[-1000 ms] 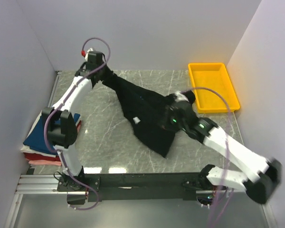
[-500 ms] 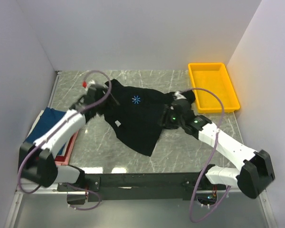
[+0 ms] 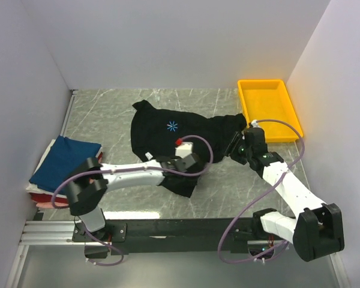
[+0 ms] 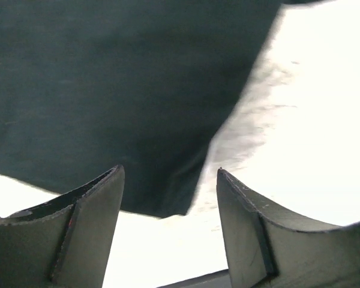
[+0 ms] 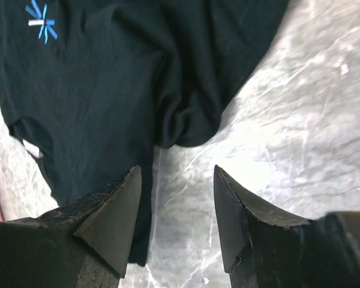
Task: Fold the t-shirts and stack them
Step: Flatten the tshirt out
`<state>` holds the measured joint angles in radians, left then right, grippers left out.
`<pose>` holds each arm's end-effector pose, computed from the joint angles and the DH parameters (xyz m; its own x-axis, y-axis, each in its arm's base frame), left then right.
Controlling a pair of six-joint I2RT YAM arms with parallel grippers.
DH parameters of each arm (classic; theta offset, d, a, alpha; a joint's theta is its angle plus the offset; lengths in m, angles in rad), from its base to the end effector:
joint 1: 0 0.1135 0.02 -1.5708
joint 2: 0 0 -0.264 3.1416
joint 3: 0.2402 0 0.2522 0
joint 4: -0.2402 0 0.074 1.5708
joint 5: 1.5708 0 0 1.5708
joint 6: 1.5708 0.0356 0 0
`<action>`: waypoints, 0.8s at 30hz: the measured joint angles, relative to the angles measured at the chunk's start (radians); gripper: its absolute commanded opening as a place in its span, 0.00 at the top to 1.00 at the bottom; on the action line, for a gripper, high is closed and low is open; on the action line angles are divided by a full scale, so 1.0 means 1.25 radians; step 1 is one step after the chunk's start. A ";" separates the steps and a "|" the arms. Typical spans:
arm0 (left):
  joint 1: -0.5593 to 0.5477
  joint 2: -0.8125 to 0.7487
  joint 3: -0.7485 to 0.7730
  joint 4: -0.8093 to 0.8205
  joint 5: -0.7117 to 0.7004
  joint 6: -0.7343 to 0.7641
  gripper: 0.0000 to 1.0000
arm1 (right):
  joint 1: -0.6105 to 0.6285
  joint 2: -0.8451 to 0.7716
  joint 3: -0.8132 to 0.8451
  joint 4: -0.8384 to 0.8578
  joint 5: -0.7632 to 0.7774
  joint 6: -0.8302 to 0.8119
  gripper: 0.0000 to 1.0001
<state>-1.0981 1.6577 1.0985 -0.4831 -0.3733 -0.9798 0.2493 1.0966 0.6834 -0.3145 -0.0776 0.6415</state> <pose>0.1647 -0.2936 0.2049 -0.8380 -0.0596 -0.5425 0.0888 0.9659 -0.2432 0.2219 0.0593 0.2321 -0.6972 0.4381 -0.5674 0.1437 0.8609 0.4881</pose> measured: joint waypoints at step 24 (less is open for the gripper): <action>0.046 -0.023 -0.142 0.023 0.011 -0.030 0.99 | -0.146 0.249 0.058 0.102 -0.038 0.012 0.39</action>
<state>-1.0405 1.6287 0.9211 -0.4545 -0.3592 -1.0168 0.0662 1.4075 0.7559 -0.1867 -0.1249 0.6563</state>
